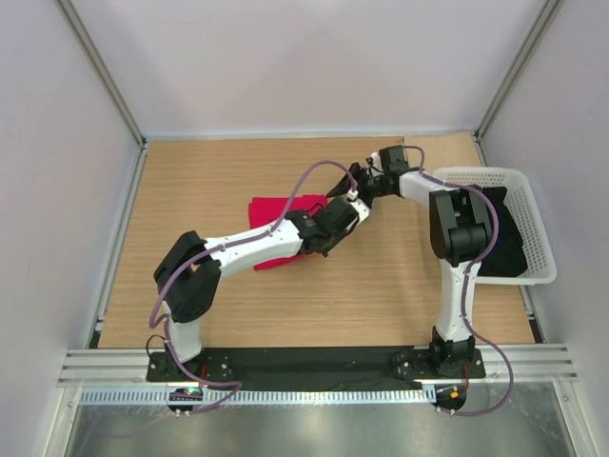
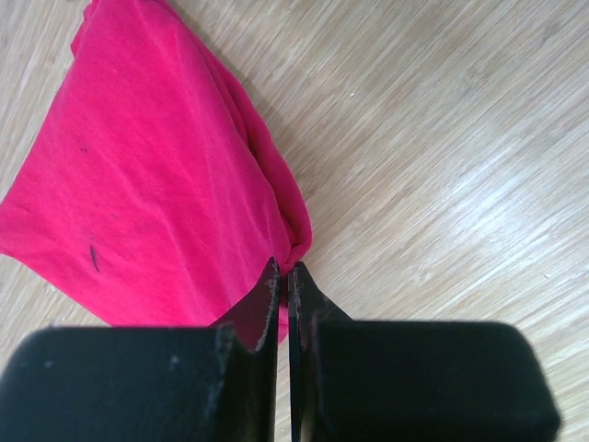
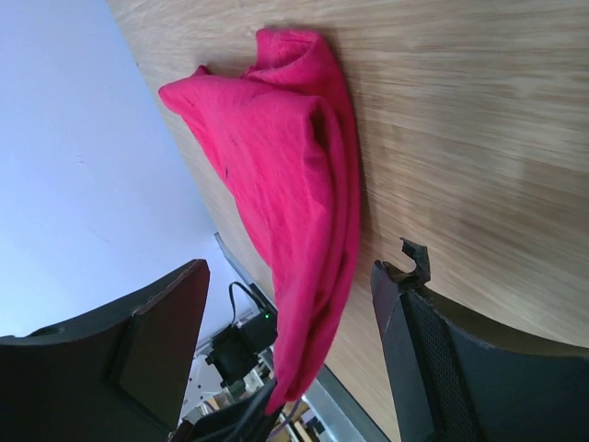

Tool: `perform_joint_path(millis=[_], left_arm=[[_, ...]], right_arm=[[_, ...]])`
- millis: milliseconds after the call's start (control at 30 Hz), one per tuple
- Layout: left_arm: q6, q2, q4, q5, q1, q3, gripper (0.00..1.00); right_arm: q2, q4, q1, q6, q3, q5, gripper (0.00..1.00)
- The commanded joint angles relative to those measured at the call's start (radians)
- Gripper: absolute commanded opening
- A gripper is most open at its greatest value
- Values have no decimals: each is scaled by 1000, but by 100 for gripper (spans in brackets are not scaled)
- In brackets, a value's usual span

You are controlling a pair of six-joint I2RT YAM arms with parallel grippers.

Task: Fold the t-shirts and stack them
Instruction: Neatly place the folded tshirt to the corner

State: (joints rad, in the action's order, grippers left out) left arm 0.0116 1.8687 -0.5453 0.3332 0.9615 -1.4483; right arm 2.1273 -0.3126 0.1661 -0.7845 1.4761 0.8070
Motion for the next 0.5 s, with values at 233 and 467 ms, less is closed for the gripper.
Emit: perform_joint_path(millis=[233, 467], left_arm=[[-2, -97, -21, -3, -13, -17, 0], [-4, -115, -18, -10, -15, 5, 0]], right_arm=[[40, 53, 85, -33, -10, -12, 78], [74, 83, 139, -55, -20, -54, 75]])
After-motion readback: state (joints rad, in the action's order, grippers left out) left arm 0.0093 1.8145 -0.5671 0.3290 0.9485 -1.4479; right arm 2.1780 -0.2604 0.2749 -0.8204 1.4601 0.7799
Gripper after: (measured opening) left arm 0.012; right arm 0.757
